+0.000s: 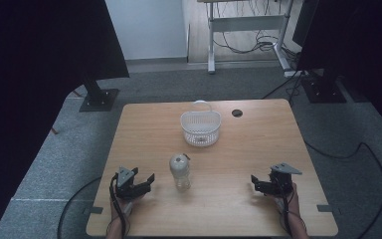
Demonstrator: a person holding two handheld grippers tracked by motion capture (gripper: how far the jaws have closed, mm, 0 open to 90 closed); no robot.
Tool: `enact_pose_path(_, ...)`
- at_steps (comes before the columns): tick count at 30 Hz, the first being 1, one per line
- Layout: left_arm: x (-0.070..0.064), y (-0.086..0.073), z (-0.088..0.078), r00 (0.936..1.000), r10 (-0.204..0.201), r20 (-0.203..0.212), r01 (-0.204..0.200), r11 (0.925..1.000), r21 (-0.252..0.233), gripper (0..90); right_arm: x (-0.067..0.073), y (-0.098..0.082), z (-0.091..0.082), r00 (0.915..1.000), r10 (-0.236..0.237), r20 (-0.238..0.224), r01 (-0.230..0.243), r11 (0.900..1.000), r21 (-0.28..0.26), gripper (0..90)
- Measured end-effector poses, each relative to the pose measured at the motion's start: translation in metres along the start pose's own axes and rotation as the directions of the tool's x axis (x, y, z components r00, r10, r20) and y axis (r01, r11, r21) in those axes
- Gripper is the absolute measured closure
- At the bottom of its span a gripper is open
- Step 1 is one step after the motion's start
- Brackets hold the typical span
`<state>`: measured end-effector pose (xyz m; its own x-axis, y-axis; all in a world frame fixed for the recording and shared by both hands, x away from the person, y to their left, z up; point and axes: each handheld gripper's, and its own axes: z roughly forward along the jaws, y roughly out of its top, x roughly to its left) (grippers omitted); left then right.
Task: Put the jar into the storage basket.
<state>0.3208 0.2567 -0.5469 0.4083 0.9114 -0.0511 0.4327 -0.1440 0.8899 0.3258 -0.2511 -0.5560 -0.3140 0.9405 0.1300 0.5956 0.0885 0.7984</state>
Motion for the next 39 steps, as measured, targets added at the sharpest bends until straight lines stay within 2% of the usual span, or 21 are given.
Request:
enact_pose_path(18,-0.002,0.001,-0.001,0.9999,0.002,0.013,-0.002,1.0,-0.004,17.6,0.001,0.0,0.0,1.0,-0.008,0.004,0.008,1.0,0.004,7.7)
enact_pose_path(23,-0.003,0.005,-0.011,0.9995,-0.007,0.032,0.008,0.9992,-0.038,16.0,0.0,0.0,0.0,1.0,-0.004,0.002,0.004,1.0,0.002,7.7)
enact_pose_path(33,-0.011,0.011,-0.027,0.9966,0.014,0.081,-0.008,0.9972,-0.074,15.2,0.0,0.0,0.0,1.0,-0.005,-0.003,0.005,1.0,0.004,7.7)
enact_pose_path(39,-0.016,0.014,-0.033,0.9965,0.02,0.081,-0.013,0.9959,-0.089,13.8,0.0,0.0,0.0,1.0,-0.006,-0.001,0.006,1.0,0.005,7.7)
